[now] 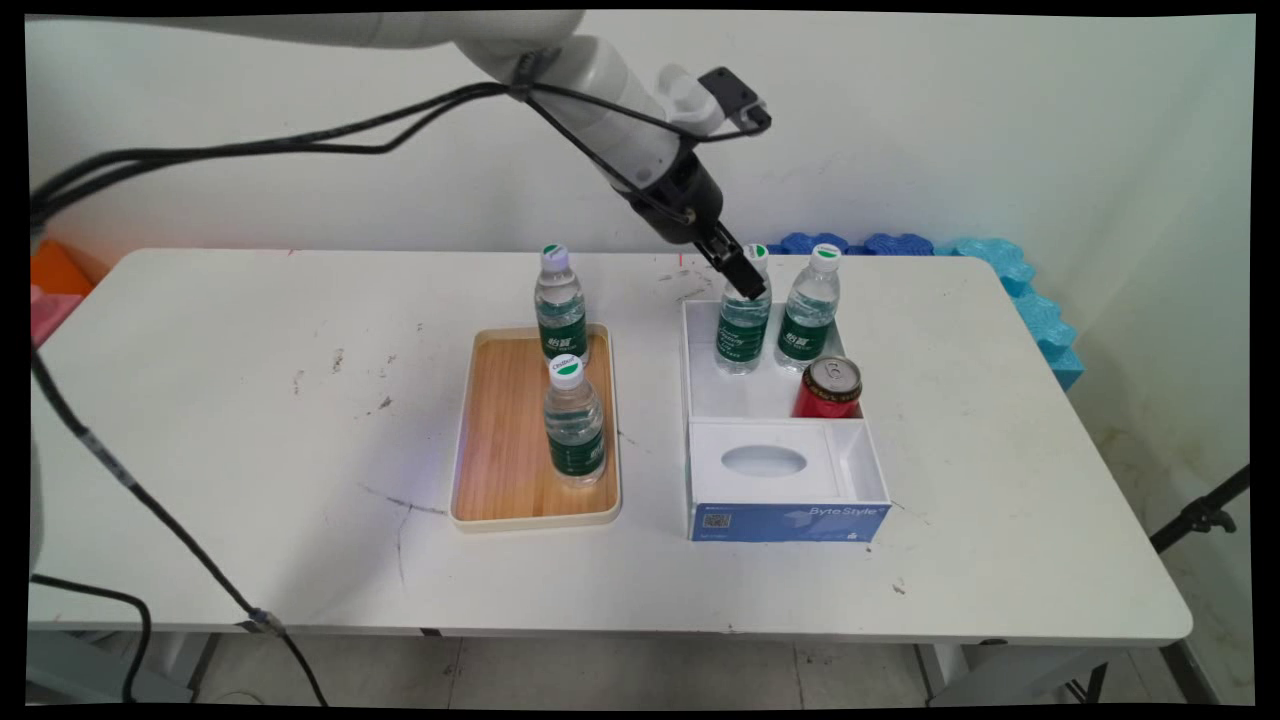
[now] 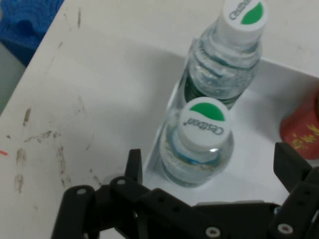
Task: Pick up the green bottle from the white box
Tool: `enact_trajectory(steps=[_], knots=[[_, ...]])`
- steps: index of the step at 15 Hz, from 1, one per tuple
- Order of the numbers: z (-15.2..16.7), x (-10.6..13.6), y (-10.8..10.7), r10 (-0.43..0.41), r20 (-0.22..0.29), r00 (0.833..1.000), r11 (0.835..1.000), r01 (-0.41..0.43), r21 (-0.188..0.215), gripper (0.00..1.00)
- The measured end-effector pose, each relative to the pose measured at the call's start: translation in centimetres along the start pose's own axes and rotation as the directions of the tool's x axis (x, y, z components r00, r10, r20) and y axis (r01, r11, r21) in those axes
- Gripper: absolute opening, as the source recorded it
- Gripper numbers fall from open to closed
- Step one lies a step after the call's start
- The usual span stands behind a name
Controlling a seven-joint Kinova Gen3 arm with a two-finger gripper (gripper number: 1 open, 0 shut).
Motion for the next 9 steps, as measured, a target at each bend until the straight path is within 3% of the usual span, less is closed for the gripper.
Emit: enact_trajectory(steps=[3, 9], knots=[[1.5, -0.1, -0.2, 0.000, 0.003, 1.000, 1.000, 0.000, 0.020, 1.00], [3.5, -0.6, 0.1, -0.006, 0.001, 1.000, 1.000, 0.006, 0.022, 1.00]])
